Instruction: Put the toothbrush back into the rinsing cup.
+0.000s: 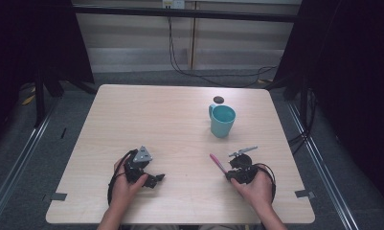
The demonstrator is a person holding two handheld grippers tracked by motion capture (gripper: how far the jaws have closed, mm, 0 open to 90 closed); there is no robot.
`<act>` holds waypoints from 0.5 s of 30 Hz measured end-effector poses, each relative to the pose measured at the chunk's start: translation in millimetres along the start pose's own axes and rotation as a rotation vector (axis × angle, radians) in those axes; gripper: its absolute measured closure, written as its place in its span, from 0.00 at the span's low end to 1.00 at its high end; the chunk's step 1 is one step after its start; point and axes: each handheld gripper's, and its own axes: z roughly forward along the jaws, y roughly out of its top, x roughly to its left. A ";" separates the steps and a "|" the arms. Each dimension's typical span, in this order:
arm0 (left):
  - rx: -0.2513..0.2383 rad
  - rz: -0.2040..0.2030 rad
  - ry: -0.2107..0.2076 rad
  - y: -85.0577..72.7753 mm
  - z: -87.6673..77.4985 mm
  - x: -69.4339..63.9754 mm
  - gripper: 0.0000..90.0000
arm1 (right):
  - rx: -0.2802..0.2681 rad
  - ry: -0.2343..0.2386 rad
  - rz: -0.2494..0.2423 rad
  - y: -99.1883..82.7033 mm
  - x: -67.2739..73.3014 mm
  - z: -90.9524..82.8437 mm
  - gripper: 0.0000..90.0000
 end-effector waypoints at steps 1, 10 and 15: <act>0.001 -0.002 0.000 0.0 0.0 -0.1 0.10 | 0.001 0.005 -0.001 0.2 -0.7 0.0 0.92; 0.002 -0.002 -0.001 0.2 0.0 0.1 0.09 | -0.009 0.058 -0.032 6.3 -8.1 -8.0 0.92; 0.005 -0.008 0.008 0.4 -0.2 -1.1 0.09 | -0.024 0.079 -0.051 9.9 -6.3 -12.2 0.92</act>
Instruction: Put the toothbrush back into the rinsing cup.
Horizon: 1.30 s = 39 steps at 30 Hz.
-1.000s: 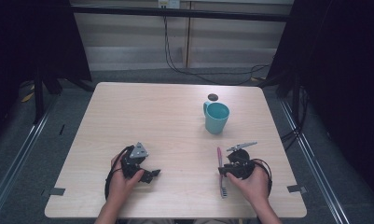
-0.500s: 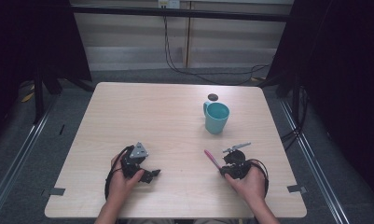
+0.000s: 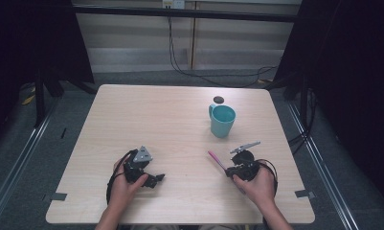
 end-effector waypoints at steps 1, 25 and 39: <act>-0.004 -0.002 -0.003 0.3 0.5 -0.9 0.09 | -0.010 0.012 -0.002 1.7 0.4 -1.1 0.92; -0.022 0.123 0.005 45.6 0.5 -18.7 0.19 | -0.024 0.081 -0.057 28.7 15.4 -17.0 0.92; 0.003 0.212 0.036 72.0 5.6 -29.4 0.22 | -0.023 0.105 -0.074 34.3 20.9 -21.2 0.92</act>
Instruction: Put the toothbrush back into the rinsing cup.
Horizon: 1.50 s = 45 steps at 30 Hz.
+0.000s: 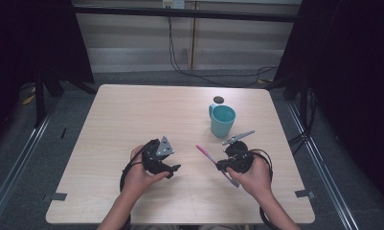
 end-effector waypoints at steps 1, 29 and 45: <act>0.000 0.001 0.004 2.7 0.4 -0.9 0.22 | 0.002 0.004 -0.005 0.8 0.9 1.0 0.92; -0.027 0.081 0.010 29.7 7.4 -13.2 0.25 | 0.037 0.044 -0.061 21.1 24.6 8.6 0.92; -0.018 0.168 0.008 45.7 9.5 -22.8 0.29 | 0.046 0.039 -0.086 29.9 25.5 1.6 0.92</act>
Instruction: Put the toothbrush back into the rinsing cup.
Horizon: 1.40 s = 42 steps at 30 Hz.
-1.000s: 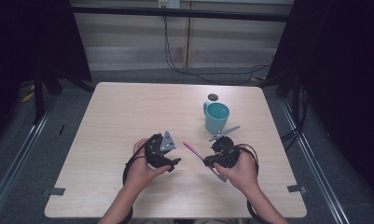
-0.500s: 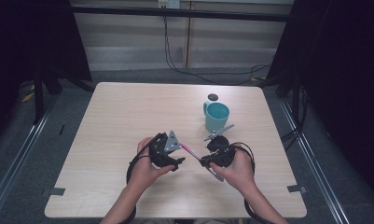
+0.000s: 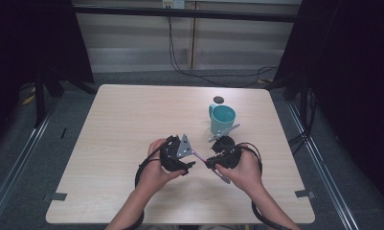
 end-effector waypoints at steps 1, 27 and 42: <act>0.003 0.000 0.000 0.5 0.4 -0.5 0.29 | 0.000 0.000 0.000 0.0 0.0 0.0 0.92; 0.007 0.099 -0.023 3.8 -0.2 -1.9 0.54 | 0.004 0.052 -0.054 6.9 10.1 -1.8 0.92; 0.051 0.100 -0.135 -1.2 0.2 -1.5 0.71 | -0.004 0.074 -0.121 8.8 12.3 -5.6 0.92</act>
